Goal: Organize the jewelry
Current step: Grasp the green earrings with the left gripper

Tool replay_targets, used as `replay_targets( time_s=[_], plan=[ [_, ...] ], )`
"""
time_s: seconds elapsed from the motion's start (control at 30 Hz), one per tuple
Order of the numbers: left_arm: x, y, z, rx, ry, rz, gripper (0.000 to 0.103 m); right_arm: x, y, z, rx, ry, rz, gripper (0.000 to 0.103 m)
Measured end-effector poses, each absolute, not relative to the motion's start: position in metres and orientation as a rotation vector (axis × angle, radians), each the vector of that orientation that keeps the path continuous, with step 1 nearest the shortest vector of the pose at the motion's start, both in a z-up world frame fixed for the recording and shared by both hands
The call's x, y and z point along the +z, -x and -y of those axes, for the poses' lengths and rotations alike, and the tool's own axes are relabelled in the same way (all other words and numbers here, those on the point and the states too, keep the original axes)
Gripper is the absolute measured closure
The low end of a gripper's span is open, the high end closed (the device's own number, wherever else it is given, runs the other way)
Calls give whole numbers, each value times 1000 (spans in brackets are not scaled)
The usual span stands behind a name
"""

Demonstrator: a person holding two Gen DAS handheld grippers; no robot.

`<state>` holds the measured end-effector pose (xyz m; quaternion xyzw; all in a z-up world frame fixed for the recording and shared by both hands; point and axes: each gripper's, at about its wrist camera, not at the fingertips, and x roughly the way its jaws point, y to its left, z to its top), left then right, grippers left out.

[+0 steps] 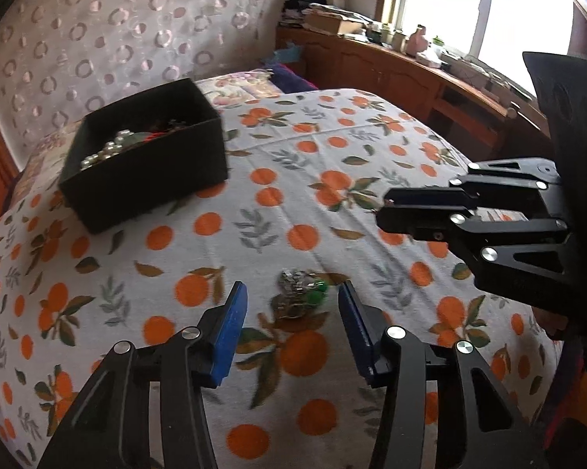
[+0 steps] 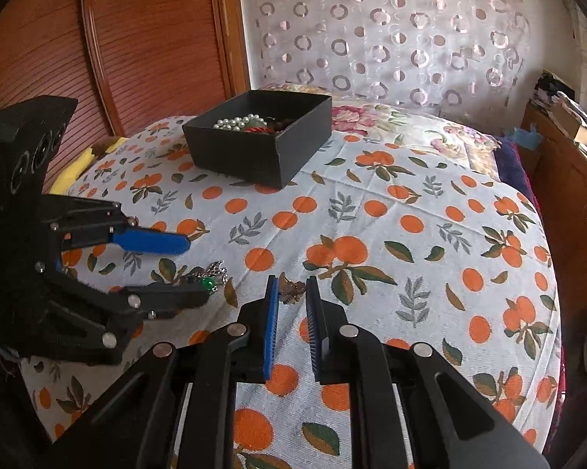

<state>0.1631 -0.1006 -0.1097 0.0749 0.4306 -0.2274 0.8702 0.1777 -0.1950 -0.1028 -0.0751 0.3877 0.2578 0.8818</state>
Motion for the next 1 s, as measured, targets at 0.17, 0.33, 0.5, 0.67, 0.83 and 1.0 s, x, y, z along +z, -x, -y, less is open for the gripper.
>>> replay_targets(
  time_s=[0.17,0.33,0.5,0.67,0.83,1.0],
  plan=[
    [-113,-166,108,-467,-191,-902,68,-101,-177,198,532,154,-805,87],
    [-112,-166,102,-490,-167,-904,89,-102,-178,197,536,154,-808,87],
    [-103,-168,93,-471,-142,-884,90,-101,-181,192,548,150,-805,87],
    [-84,-178,79,-446,-114,-846,90,-91,-189,180,570,118,-775,87],
    [-65,-200,62,-392,-107,-805,90,-73,-209,164,597,71,-729,87],
    [-49,-222,40,-347,-69,-772,90,-59,-231,144,612,83,-687,87]
  ],
)
